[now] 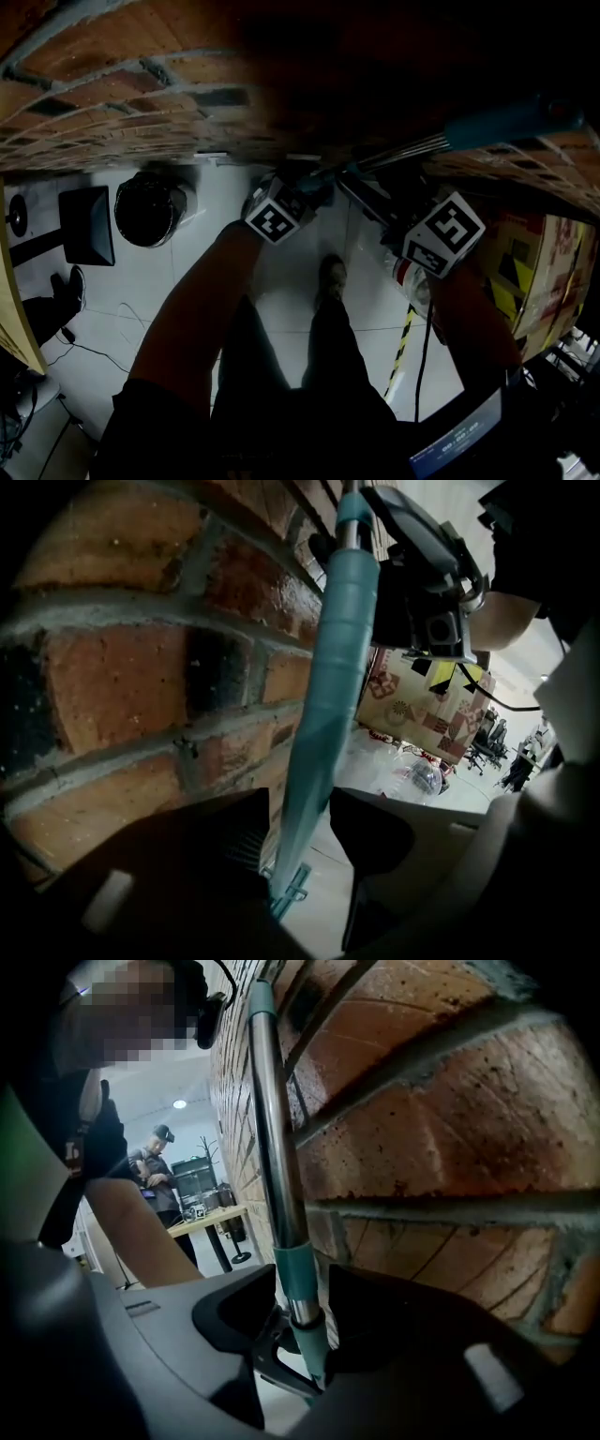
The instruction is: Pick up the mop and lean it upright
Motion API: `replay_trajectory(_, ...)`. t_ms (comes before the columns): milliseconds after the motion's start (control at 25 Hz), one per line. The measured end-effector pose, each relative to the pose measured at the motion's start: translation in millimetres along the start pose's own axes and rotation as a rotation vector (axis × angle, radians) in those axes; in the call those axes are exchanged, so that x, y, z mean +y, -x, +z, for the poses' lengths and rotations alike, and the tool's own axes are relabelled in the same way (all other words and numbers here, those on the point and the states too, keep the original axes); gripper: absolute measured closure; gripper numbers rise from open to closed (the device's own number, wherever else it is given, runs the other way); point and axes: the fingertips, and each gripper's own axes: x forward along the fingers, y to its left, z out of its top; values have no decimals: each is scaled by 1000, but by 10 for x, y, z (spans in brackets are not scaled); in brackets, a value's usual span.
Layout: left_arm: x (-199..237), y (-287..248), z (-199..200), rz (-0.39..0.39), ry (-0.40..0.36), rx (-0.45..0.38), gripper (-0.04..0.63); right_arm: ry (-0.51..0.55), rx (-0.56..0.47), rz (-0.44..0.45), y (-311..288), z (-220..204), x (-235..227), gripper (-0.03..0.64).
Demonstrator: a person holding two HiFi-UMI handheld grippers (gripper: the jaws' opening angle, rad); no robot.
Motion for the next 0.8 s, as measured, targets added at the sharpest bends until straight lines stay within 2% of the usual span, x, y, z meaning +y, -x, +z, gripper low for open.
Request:
replay_trajectory(200,-46,-118,-64,-11,-28,-1,453,23,-33,1,22,-29,-1,488)
replay_trajectory(320,-72,-105,10,-12,-61,-16,459,29,-38,0,53,-38,-1,488)
replay_trajectory(520,-154,-71,-159,-23,-64,52,461,51,-27,8,92,-8,108,489)
replay_trajectory(800,-234,148,157,-23,-65,11,462,66,-58,9,174,297,230,489)
